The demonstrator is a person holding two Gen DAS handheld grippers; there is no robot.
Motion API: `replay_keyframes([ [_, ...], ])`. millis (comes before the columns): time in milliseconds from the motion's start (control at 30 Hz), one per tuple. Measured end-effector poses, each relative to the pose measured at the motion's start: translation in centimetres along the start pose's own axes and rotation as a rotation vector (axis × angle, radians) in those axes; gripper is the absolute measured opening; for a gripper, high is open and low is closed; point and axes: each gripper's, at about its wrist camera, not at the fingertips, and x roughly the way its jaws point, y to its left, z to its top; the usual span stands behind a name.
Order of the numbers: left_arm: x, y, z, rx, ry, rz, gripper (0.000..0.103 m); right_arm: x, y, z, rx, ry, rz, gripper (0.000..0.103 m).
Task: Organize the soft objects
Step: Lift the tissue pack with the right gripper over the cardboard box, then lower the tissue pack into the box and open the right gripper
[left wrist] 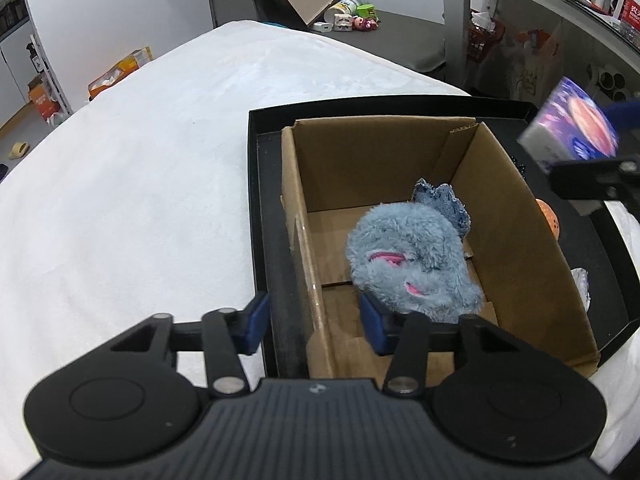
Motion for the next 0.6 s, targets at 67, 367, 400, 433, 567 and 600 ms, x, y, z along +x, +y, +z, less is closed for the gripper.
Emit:
replay_keyframes([
  [67,0.1,-0.1,-0.1,0.002,-0.003,-0.001,0.032,0.4,0.3,0.5,-0.030,0.001,0.015,0.072],
  [367,0.5,-0.6,-0.7,-0.002,-0.035,0.022,0.015,2.4,1.3,2.2,-0.110,0.020,0.068,0.072],
  [400,0.6,-0.6,-0.8,-0.003,-0.040,0.027,0.013,2.6,1.2,2.3,-0.101,0.026,0.082,0.072],
  [433,0.6,-0.6,-0.8,-0.005,-0.043,0.031,0.012,2.9,1.2,2.5,-0.093,0.034,0.096,0.072],
  [567,0.7,-0.4,-1.1,-0.021,-0.058,0.042,0.011,4.0,1.0,2.7,-0.060,0.066,0.143,0.072],
  [600,0.6,-0.4,-1.1,-0.024,-0.063,0.044,0.011,4.2,1.0,2.8,-0.052,0.070,0.155,0.072],
])
